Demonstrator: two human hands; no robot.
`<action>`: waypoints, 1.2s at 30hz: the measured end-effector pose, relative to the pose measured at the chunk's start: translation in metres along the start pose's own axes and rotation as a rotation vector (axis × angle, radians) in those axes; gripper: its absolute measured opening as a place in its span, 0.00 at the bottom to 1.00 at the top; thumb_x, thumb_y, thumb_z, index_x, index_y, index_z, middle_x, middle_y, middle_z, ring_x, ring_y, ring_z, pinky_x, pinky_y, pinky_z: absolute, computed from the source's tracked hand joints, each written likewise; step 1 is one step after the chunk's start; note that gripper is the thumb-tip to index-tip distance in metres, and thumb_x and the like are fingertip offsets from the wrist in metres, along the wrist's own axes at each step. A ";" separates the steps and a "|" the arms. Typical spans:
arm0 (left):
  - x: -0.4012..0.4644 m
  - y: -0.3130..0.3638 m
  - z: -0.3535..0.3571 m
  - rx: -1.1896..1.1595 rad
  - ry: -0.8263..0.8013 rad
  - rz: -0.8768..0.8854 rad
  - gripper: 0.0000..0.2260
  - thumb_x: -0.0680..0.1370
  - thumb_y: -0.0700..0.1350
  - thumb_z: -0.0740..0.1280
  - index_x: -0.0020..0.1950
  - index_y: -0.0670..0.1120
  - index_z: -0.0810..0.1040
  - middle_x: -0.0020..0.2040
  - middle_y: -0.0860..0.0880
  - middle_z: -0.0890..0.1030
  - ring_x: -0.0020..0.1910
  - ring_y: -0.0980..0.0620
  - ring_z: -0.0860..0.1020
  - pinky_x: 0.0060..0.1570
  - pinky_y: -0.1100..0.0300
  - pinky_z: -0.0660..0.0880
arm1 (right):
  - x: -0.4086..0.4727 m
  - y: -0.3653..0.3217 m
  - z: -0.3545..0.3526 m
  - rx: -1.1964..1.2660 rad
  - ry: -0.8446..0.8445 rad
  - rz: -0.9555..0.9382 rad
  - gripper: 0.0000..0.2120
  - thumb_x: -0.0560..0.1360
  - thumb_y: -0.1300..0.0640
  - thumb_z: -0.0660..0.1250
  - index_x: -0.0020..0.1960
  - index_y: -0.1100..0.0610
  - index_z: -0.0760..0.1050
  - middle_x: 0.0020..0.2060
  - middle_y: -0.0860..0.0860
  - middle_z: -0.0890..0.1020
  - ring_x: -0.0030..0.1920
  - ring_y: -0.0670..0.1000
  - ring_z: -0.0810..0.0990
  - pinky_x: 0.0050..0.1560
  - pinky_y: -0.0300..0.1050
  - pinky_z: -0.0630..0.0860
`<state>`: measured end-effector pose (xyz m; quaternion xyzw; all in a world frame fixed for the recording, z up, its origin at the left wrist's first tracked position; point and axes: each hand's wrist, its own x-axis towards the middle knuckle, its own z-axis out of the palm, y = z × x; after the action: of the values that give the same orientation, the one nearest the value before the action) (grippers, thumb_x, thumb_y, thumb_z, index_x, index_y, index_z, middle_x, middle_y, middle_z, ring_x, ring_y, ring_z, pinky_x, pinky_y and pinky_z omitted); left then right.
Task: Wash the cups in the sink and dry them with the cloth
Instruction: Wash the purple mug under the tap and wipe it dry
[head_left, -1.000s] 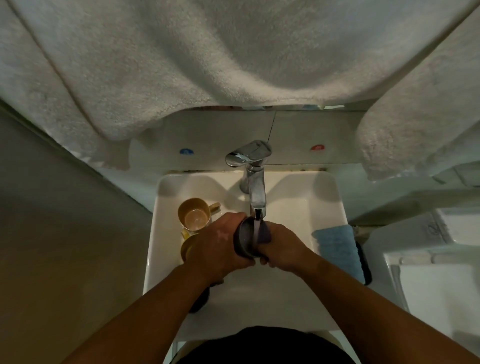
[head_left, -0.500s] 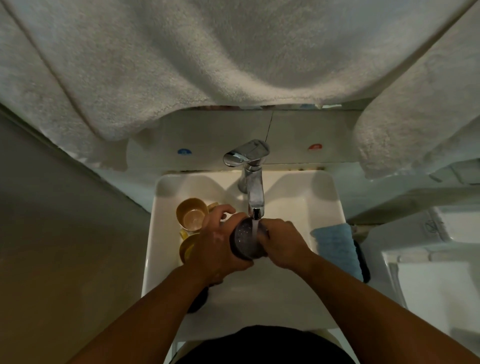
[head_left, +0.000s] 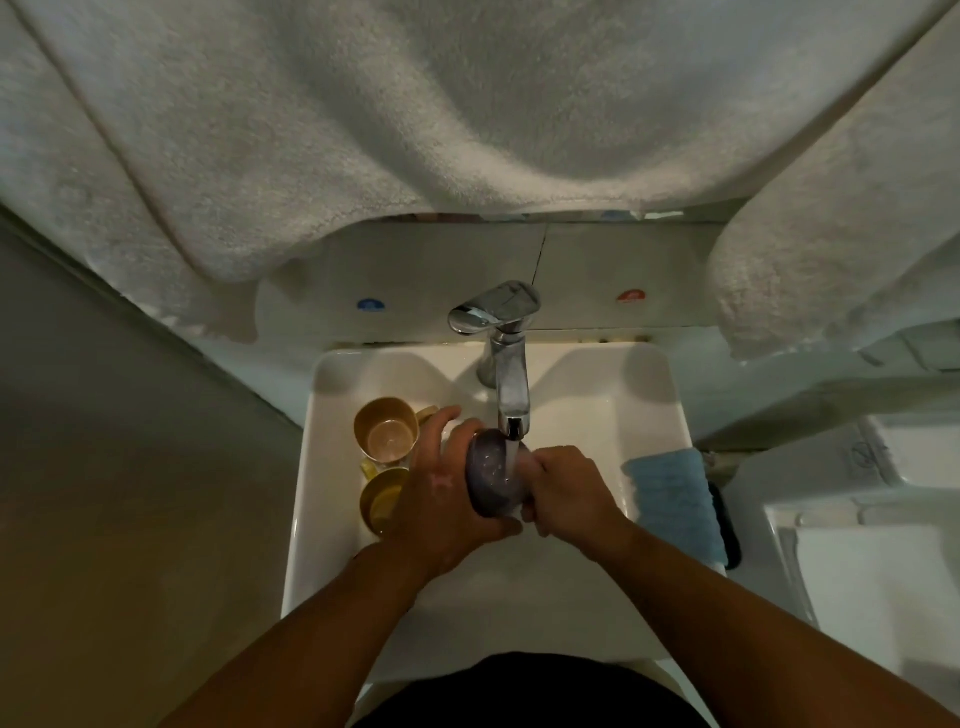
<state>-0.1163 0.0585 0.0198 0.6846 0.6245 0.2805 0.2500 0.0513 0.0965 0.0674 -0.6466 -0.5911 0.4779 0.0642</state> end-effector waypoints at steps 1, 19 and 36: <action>-0.001 0.000 0.002 -0.005 0.015 -0.008 0.49 0.57 0.70 0.76 0.72 0.50 0.67 0.71 0.45 0.70 0.68 0.46 0.72 0.66 0.53 0.73 | -0.003 0.001 0.001 0.129 -0.024 0.040 0.15 0.81 0.52 0.62 0.42 0.60 0.79 0.30 0.55 0.81 0.29 0.52 0.78 0.29 0.43 0.74; 0.000 0.008 -0.005 -0.210 -0.271 -0.077 0.40 0.62 0.51 0.83 0.67 0.61 0.66 0.57 0.64 0.74 0.54 0.68 0.76 0.53 0.73 0.74 | 0.007 0.025 -0.012 -0.376 -0.123 -0.121 0.11 0.75 0.56 0.72 0.56 0.57 0.81 0.46 0.55 0.86 0.42 0.54 0.85 0.45 0.46 0.82; 0.003 0.017 -0.007 -0.281 -0.189 -0.245 0.34 0.61 0.66 0.79 0.63 0.58 0.75 0.54 0.64 0.78 0.52 0.61 0.79 0.46 0.70 0.77 | 0.014 0.032 0.010 0.446 -0.087 -0.240 0.13 0.78 0.47 0.68 0.63 0.44 0.75 0.54 0.44 0.83 0.54 0.44 0.82 0.53 0.42 0.81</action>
<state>-0.1088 0.0593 0.0365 0.5853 0.6314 0.2670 0.4330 0.0646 0.0934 0.0339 -0.5204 -0.5458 0.6127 0.2362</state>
